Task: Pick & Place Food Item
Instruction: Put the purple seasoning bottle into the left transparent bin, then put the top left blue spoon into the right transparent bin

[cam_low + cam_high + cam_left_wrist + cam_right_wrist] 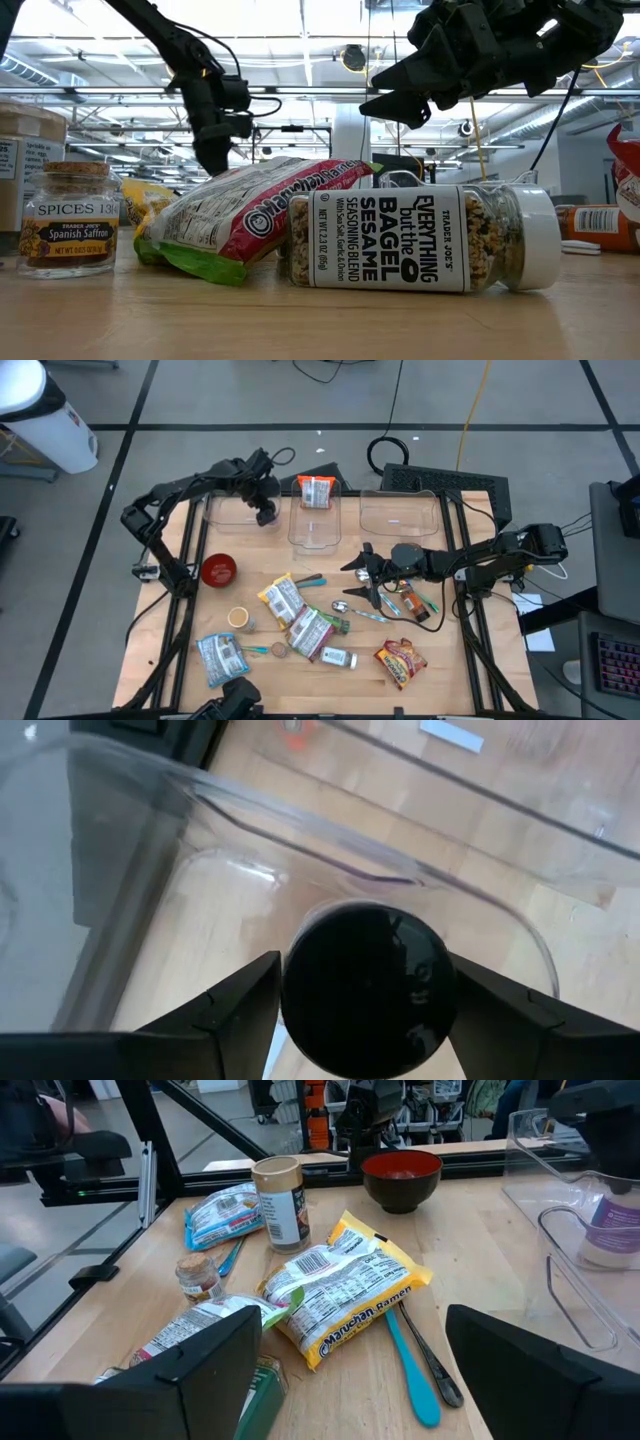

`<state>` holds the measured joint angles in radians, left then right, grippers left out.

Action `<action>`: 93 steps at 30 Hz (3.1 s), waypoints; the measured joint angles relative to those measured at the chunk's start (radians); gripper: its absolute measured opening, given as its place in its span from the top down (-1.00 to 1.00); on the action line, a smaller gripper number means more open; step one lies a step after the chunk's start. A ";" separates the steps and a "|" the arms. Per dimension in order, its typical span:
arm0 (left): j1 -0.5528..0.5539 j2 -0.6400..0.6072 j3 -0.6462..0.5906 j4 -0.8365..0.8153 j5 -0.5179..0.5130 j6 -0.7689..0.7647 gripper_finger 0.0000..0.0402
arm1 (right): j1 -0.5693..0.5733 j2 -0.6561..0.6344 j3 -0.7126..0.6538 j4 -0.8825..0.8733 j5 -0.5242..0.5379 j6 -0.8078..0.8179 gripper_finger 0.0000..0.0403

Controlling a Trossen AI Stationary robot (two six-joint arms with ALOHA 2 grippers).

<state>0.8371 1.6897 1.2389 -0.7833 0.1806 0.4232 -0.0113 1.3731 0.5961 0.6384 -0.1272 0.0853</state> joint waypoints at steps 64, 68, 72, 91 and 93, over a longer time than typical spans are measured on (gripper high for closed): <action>-0.604 -0.524 -0.682 1.233 -0.047 -0.433 -0.33 | 0.000 0.000 0.000 0.020 0.179 -0.049 -0.53; -0.673 -0.532 -0.778 1.521 -0.059 -0.430 -0.33 | 0.000 0.000 0.000 0.025 0.181 -0.047 -0.53; -0.700 -0.532 -0.830 1.657 -0.062 -0.405 -0.33 | 0.000 0.000 0.000 0.051 0.183 -0.028 -0.53; -0.703 -0.521 -0.835 1.596 -0.050 -0.346 -0.33 | 0.107 0.000 0.086 -0.306 0.330 0.059 -0.53; -0.703 -0.521 -0.835 1.576 -0.051 -0.347 -0.33 | 0.144 0.000 0.131 -0.432 0.391 0.053 -0.53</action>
<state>0.1341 1.1687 0.4042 0.7929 0.1299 0.0766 0.1327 1.3735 0.7269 0.2063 0.2640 0.1386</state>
